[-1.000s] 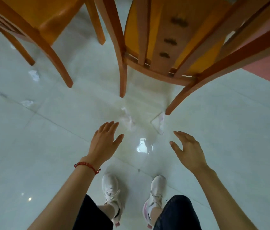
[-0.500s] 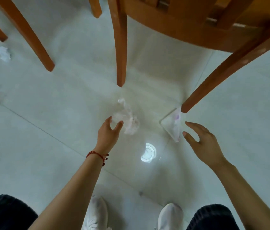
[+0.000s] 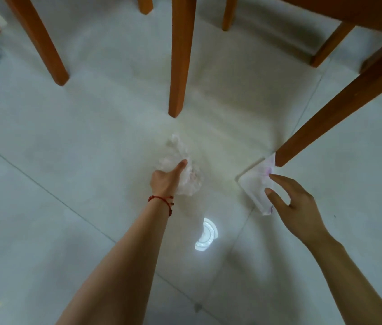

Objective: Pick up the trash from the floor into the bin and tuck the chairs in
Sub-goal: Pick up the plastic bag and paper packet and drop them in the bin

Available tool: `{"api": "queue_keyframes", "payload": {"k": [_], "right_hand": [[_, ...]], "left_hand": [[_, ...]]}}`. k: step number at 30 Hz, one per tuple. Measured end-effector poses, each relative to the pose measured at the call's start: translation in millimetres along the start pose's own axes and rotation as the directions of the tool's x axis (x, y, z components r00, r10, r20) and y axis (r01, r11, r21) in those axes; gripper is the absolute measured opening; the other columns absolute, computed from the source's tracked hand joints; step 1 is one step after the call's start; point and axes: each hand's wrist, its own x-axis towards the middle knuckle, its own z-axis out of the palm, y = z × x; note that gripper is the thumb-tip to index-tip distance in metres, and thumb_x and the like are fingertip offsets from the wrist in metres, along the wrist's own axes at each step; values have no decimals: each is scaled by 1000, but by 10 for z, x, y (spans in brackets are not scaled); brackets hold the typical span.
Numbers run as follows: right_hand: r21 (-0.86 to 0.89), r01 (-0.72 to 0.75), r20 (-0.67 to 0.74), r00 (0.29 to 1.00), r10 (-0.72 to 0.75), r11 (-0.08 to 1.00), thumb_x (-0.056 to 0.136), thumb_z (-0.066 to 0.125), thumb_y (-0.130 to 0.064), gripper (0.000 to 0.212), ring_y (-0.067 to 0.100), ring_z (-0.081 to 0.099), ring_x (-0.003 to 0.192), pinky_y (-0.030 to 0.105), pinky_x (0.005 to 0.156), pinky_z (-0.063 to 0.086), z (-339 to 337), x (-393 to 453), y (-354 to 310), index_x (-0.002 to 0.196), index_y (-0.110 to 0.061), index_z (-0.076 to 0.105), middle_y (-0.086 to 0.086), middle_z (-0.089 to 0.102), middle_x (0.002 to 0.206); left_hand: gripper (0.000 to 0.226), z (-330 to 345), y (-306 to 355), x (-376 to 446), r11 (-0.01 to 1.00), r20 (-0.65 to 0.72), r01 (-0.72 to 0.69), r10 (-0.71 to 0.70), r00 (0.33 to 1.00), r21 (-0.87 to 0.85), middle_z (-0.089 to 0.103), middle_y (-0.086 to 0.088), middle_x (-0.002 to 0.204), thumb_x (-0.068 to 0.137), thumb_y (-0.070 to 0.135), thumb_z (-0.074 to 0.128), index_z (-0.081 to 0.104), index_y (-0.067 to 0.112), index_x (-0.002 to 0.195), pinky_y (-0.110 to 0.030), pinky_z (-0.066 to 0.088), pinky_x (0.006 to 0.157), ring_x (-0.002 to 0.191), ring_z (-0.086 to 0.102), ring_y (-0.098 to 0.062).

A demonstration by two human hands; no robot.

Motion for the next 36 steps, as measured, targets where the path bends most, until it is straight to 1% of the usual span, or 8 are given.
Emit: {"api": "queue_keyframes", "payload": {"k": [6,12,17,20,25,27,32,36], "right_hand": [[7,-18,-32,999,19,1000,87,58,-19,35,28,56,112,30,93,39,16,-24,84,120,-8,56,11,60,124],[30,-22,-82,996,24,999,88,56,-20,35,27,55,114,35,95,42,155,-9,134,121,-9,55,10,59,125],[23,-9,-136,991,12,1000,89,55,-21,39,25,50,122,34,99,39,313,52,153,126,-10,51,9,54,133],[-16,-45,-127,991,43,999,90,52,-28,45,24,43,128,35,104,35,411,134,190,131,-11,45,9,47,139],[-165,-105,-71,993,94,981,91,44,-43,62,22,26,139,32,112,21,574,271,302,142,-11,26,7,28,151],[-207,-124,-70,991,112,970,90,43,-49,69,22,23,140,32,112,19,616,309,343,143,-11,20,6,24,153],[-236,-171,-77,985,157,957,83,49,-56,85,24,25,139,38,110,27,635,389,409,145,-13,10,5,17,155],[-128,-193,-101,978,181,973,83,59,-42,83,22,30,137,39,103,37,579,404,504,145,-17,10,0,17,155]], "left_hand": [[50,144,-32,1,1000,-61,-20,20,998,4,68,-19,102,68,40,75,66,-1,96,-34,49,82,96,63,-33],[36,122,-89,33,992,-22,27,-30,999,-123,68,-16,92,65,26,79,66,0,86,-34,52,76,80,63,-28],[34,102,-122,-45,954,8,10,-8,1000,-298,63,-16,90,67,12,77,63,-6,92,-42,53,83,85,62,-31],[36,137,-102,-136,941,20,-31,40,999,-337,63,-16,88,69,9,74,63,-8,99,-39,51,75,79,61,-29],[24,197,-72,-245,942,59,-40,64,996,-334,58,-6,66,71,8,72,64,-1,91,-17,44,41,58,55,-19],[24,199,-69,-262,936,70,-38,66,995,-350,59,-7,68,72,7,71,64,-1,93,-16,45,42,59,55,-19],[27,194,-81,-249,942,79,-39,69,994,-332,59,-8,71,72,8,72,63,-2,95,-30,47,59,64,57,-22],[24,209,-104,-226,948,87,-54,86,992,-314,58,-7,68,72,9,72,63,1,93,-20,47,47,62,56,-23]]}}
